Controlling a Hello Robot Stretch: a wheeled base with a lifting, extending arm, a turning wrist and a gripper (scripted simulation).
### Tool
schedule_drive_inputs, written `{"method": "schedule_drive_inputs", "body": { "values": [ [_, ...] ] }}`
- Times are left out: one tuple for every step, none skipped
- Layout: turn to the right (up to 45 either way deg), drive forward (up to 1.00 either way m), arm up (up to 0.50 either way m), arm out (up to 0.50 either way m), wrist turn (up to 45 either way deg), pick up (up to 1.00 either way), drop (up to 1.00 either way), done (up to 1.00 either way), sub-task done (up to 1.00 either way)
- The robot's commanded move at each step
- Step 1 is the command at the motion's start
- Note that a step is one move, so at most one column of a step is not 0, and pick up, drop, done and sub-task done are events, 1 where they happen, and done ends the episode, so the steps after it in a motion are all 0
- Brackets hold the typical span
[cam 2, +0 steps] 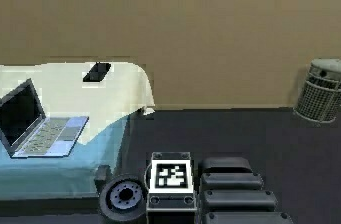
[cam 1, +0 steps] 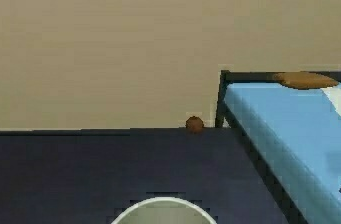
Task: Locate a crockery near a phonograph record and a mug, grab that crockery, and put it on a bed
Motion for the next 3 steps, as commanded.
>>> {"method": "schedule_drive_inputs", "body": {
  "values": [
    [0.0,1.00,0.00,0.00,0.0,0.00,0.00,0.00,0.00],
    [6.0,0.00,0.00,0.00,0.0,0.00,0.00,0.00,0.00],
    [0.0,0.35,0.00,0.00,0.0,0.00,0.00,0.00,0.00]
  ]
}}
